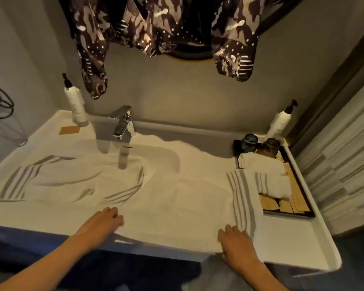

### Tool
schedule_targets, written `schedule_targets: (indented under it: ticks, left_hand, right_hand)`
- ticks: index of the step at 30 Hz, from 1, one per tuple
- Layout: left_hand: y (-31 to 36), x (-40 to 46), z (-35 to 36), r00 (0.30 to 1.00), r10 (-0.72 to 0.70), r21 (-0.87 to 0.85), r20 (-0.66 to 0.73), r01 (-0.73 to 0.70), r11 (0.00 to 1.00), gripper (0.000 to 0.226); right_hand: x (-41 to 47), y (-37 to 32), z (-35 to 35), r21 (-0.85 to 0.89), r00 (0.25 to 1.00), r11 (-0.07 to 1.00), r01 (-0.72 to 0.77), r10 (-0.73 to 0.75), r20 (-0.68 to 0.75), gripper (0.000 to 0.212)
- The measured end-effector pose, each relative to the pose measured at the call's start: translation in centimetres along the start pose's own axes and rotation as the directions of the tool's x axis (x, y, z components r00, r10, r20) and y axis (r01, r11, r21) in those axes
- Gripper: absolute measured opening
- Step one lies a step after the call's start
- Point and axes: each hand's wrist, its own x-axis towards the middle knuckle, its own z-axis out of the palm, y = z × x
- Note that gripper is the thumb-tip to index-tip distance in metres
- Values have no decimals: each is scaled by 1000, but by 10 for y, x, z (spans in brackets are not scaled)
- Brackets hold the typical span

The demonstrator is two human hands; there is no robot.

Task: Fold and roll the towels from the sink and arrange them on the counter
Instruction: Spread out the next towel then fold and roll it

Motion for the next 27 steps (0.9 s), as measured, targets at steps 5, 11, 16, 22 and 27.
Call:
schedule_targets:
  ticks: [5,11,16,22,27]
  left_hand:
    - [37,25,-37,994,57,-131,-95,-69,989,37]
    - [144,70,-67,979,201,-371,-44,-203,906,43]
    - [203,74,-53,920,388,-311,47,-356,881,70]
    - [206,68,-32,901,424,-291,94,-383,877,56]
    - [210,66,-35,903,416,-295,107,-371,881,51]
  right_hand:
    - [5,28,-25,422,997,906,-21,-15,81,67]
    - [30,89,-21,802,743,487,-345,664,-84,36]
    - [53,92,-32,858,750,387,-338,662,-3,34]
    - [63,101,-32,764,661,387,-516,747,69,49]
    - [66,110,-47,924,802,252,-288,591,89,38]
